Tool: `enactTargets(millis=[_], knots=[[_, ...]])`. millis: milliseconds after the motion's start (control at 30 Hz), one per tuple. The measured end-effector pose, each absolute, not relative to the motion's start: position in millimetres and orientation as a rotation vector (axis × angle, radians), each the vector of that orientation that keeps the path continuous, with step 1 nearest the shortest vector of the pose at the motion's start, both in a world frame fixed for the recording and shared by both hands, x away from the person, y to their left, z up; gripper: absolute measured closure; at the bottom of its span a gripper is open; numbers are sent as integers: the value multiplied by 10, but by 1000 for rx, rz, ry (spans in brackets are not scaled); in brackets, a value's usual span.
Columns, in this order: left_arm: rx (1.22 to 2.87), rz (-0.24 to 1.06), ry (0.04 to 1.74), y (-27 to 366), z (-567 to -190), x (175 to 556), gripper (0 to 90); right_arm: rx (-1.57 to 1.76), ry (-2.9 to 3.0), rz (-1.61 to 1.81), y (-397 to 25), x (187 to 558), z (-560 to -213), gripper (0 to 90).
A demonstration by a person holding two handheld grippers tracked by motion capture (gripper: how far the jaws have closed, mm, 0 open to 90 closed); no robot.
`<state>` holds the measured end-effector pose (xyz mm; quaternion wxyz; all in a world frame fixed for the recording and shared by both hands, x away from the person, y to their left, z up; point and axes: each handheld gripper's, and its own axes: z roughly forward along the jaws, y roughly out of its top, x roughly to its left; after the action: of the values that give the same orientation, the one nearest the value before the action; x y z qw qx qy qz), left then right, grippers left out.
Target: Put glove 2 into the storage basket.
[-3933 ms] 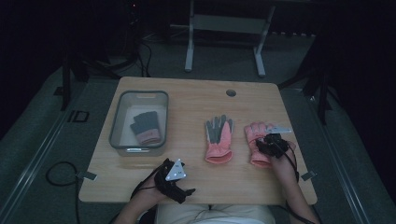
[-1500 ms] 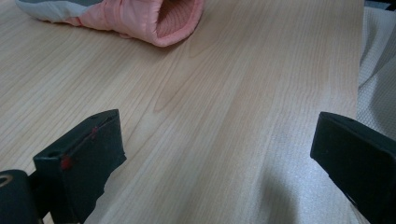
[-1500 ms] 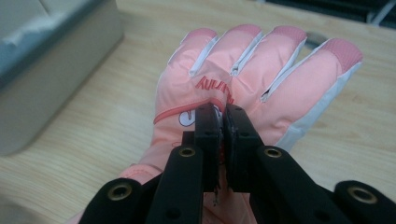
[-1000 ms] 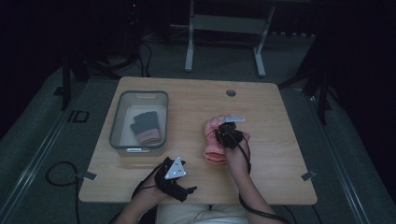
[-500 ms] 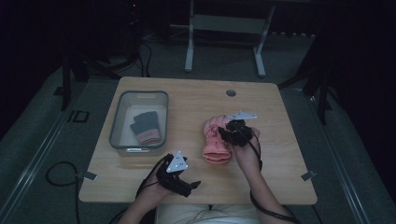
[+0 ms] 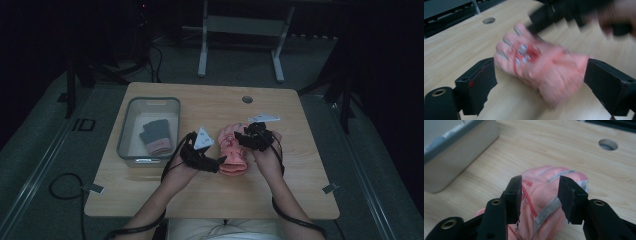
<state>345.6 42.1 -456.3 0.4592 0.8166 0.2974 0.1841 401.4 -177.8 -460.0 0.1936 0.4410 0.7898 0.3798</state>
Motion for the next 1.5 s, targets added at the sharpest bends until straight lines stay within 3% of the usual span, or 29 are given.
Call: enactTargets(millis=[367,733,933,1133,1267,1500], knots=[[2033,223,959,288,-4855,4097,137,1351,2331,998,-2009,4074,-5012,460],[1977,25,1101,201,-5274,4348,162,1377,2407,977,-2139,4143,-5146,450],[1951,-97,1120,123,-5470,4464,217,1417,2426,1026,-2200,4171,-5222,452],[1892,-247,1110,121,-5552,4508,466,1444,2446,1069,-2211,4197,-5271,543],[1900,-225,1099,86,-5493,4467,675,1466,2427,1118,-2219,4175,-5285,632],[1889,-192,1079,61,-5275,4395,749,1511,2358,1237,-2287,4125,-5239,687]])
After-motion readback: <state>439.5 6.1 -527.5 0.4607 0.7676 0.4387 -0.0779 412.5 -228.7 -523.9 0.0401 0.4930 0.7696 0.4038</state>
